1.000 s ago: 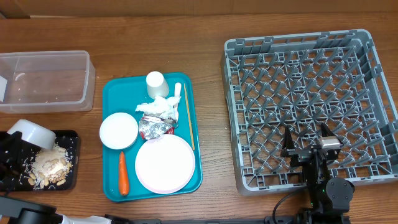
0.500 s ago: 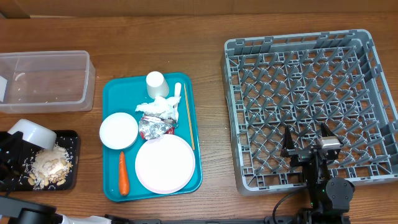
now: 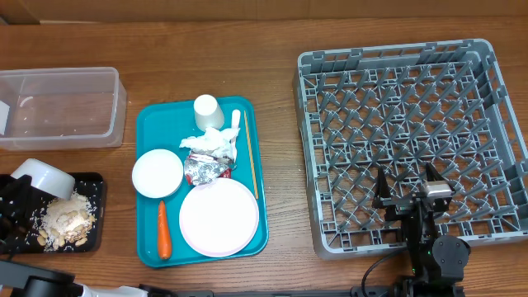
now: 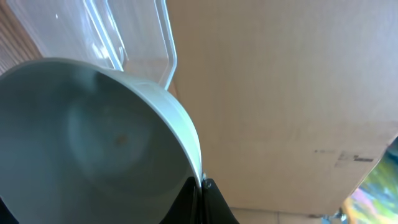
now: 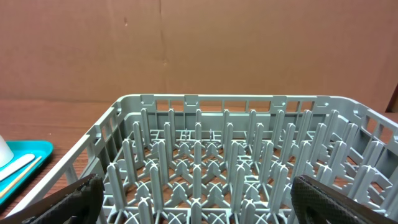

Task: Sort waste into correct bins and load items into the dishwasher rack
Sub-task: 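Hold the bowl inverted over the black tray to shake out remaining rice, then carry the empty bowl back and set it on the teal tray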

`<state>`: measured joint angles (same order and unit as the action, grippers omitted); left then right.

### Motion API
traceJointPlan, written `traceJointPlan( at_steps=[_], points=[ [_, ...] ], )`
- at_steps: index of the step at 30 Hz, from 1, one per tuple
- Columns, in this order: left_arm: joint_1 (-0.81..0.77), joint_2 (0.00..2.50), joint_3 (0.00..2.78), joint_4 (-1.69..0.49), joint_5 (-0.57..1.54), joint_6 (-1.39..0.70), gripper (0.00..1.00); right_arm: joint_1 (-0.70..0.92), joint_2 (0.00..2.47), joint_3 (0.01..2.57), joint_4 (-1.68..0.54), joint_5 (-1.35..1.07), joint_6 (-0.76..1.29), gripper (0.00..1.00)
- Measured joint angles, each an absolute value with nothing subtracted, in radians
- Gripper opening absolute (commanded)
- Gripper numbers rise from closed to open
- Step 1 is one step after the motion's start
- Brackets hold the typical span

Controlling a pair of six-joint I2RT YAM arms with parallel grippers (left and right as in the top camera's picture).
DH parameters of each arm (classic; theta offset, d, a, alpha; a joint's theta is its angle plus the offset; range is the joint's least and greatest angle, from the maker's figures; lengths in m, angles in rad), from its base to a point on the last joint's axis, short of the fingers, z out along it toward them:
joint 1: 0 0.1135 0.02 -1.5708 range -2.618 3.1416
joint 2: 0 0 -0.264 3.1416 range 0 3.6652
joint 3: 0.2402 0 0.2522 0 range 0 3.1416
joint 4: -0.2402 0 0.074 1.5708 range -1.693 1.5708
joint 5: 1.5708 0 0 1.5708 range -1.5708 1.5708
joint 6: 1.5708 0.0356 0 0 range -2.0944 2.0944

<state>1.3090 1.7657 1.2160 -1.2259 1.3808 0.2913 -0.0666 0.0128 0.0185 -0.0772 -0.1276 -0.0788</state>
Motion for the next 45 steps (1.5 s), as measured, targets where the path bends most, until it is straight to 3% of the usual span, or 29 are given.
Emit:
traceJointPlan(
  at_steps=[8, 16, 25, 32, 36, 45],
  points=[
    [1.309, 1.766, 1.216, -1.218, 1.293, 0.262, 0.04, -0.067, 0.013, 0.019, -0.078, -0.127, -0.078, 1.00],
    [1.277, 1.767, 1.242, -1.364, 1.309, 0.325, 0.04, -0.067, 0.013, 0.019, -0.078, -0.127, -0.079, 1.00],
    [1.068, 1.772, 1.520, -1.678, 1.320, 0.515, 0.04, -0.067, 0.013, 0.019, -0.078, -0.128, -0.078, 1.00],
    [0.806, 1.732, 1.735, -1.627, 1.297, 0.523, 0.04, -0.067, 0.013, 0.019, -0.078, -0.127, -0.078, 1.00],
    [0.650, 1.678, 1.797, -1.457, 1.153, 0.363, 0.04, -0.067, 0.013, 0.019, -0.078, -0.127, -0.079, 1.00],
    [0.136, 1.641, 1.806, -1.219, 0.450, -0.101, 0.04, -0.067, 0.013, 0.019, -0.078, -0.127, -0.079, 1.00]
  ],
)
